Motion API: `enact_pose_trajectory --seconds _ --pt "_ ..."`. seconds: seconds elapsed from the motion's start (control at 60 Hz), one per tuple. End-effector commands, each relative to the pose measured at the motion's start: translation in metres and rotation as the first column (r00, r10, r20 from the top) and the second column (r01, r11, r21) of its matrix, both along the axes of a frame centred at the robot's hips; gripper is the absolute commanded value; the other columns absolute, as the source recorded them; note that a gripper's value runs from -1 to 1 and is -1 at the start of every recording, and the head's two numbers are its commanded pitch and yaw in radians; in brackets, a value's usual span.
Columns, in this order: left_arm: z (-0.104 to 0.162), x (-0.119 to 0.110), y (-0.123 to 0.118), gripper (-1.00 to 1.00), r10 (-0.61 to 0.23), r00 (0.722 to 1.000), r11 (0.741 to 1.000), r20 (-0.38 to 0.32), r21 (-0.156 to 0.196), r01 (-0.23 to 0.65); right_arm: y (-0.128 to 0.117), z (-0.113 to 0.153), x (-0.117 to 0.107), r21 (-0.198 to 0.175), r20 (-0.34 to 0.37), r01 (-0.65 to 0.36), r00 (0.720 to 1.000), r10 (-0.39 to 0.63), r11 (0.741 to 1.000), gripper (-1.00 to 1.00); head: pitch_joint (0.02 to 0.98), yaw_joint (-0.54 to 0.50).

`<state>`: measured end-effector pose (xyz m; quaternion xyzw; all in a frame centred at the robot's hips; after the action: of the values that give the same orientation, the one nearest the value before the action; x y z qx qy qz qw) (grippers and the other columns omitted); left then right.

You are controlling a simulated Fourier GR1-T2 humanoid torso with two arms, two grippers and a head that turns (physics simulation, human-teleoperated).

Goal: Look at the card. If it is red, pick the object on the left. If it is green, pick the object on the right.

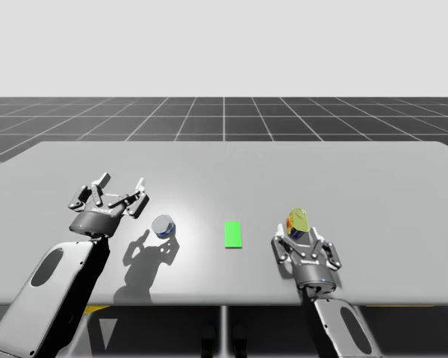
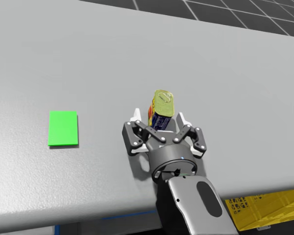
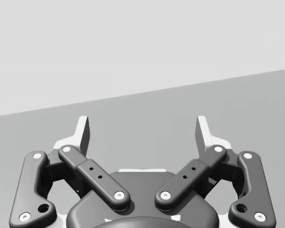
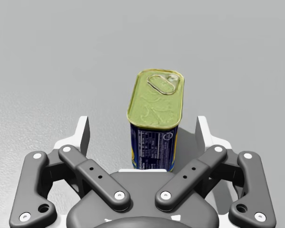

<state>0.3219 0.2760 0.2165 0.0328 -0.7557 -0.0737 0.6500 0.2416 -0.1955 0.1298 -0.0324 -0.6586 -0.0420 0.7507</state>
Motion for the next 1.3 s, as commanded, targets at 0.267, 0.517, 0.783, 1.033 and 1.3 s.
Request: enact_pose_trajectory --seconds 0.267,0.517,0.783,1.033,1.3 --pt "0.000 0.000 0.000 -1.00 0.000 1.000 1.000 0.000 0.000 0.000 -0.006 -0.012 0.013 0.001 0.012 0.040 0.999 -0.040 0.999 0.94 0.868 -0.34" --pt "0.000 0.000 0.001 -1.00 -0.006 1.000 1.000 -0.002 0.013 0.006 -0.007 -0.014 0.013 0.007 -0.005 0.043 0.999 -0.043 0.999 0.93 0.831 -0.35" --pt "-0.003 0.000 -0.001 -1.00 -0.006 1.000 1.000 -0.006 0.019 0.006 -0.009 -0.016 0.013 0.011 -0.010 0.049 0.999 -0.049 0.999 0.86 0.590 -0.37" --pt "-0.003 -0.001 -0.002 -1.00 -0.006 1.000 1.000 -0.006 0.019 0.006 -0.010 -0.016 0.013 0.011 -0.003 0.054 0.999 -0.054 0.998 0.88 0.439 -0.41" --pt "-0.003 -0.001 -0.002 -1.00 -0.006 1.000 1.000 -0.006 0.019 0.006 -0.012 -0.003 0.012 0.005 0.032 0.056 0.998 -0.056 0.998 0.94 0.416 -0.41"
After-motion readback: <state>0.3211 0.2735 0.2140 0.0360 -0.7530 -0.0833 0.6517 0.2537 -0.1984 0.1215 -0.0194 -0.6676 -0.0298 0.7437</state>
